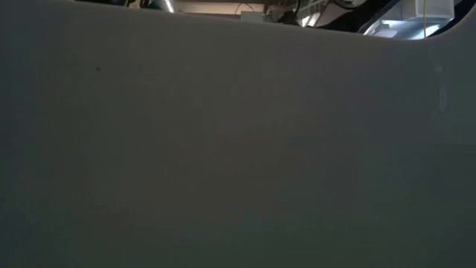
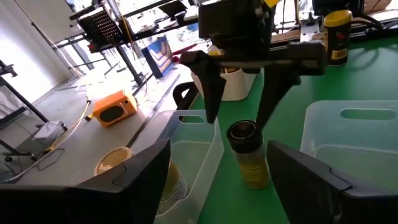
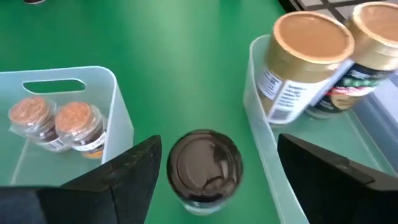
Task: Sort spices by type
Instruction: Put the black seasoning bottle into the bottom white bin, then put the yellow seasoning bottle into the top white bin
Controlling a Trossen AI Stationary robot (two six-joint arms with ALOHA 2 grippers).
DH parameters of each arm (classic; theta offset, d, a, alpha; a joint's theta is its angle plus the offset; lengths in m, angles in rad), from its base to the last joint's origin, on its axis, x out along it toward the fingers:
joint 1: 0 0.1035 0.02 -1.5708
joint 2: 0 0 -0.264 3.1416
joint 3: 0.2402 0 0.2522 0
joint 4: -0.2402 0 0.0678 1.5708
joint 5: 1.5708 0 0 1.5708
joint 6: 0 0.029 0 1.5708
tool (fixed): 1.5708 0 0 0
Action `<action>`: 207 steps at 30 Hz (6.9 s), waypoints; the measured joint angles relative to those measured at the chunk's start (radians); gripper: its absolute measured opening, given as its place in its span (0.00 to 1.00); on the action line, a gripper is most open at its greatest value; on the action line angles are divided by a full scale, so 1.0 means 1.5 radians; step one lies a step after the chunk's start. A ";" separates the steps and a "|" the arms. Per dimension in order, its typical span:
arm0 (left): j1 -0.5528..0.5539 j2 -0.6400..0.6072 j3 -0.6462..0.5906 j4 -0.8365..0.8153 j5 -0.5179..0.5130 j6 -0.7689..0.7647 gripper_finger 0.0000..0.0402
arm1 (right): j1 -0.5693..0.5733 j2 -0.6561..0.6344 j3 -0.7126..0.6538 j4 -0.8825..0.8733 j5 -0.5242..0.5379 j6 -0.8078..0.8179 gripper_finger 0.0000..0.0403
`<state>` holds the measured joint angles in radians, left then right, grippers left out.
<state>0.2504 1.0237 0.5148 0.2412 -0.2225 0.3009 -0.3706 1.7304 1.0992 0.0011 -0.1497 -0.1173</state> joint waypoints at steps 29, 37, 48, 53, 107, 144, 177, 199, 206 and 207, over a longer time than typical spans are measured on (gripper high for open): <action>0.000 0.000 0.000 0.001 -0.014 -0.004 0.66 | 0.025 0.067 0.000 0.025 0.030 -0.013 0.67; 0.000 0.000 0.000 0.000 -0.014 -0.004 0.66 | 0.025 0.029 0.000 -0.006 0.072 -0.015 0.51; 0.000 0.000 0.000 0.000 -0.014 -0.004 0.66 | 0.025 -0.206 0.000 -0.230 0.237 -0.026 0.51; 0.000 0.000 0.000 0.000 -0.014 -0.004 0.66 | 0.024 -0.281 0.000 -0.284 0.260 -0.011 0.51; -0.116 0.001 0.001 -0.056 -0.013 -0.232 0.66 | 0.523 -0.062 -0.001 0.016 0.025 0.181 0.51; -0.214 0.003 0.001 -0.089 -0.014 -0.290 0.66 | 0.518 -0.115 0.000 -0.082 0.158 0.215 0.68; -0.407 0.036 0.313 -1.016 0.089 -0.667 0.66 | 0.042 -0.235 -0.039 -0.023 -0.098 -0.171 0.68; -0.494 0.036 0.282 -1.152 0.164 -0.724 0.66 | 0.042 -0.234 -0.045 0.067 -0.116 -0.135 0.68; -0.494 0.036 0.282 -1.146 0.163 -0.734 0.66 | 0.042 -0.234 -0.045 0.066 -0.116 -0.136 0.68; -0.494 0.036 0.282 -1.146 0.163 -0.723 0.66 | 0.042 -0.234 -0.045 0.067 -0.116 -0.136 0.68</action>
<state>-0.4908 1.0782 0.9382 -1.4773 0.0227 -0.7842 -0.3080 1.3792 1.0325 0.1009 -0.3233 -0.3218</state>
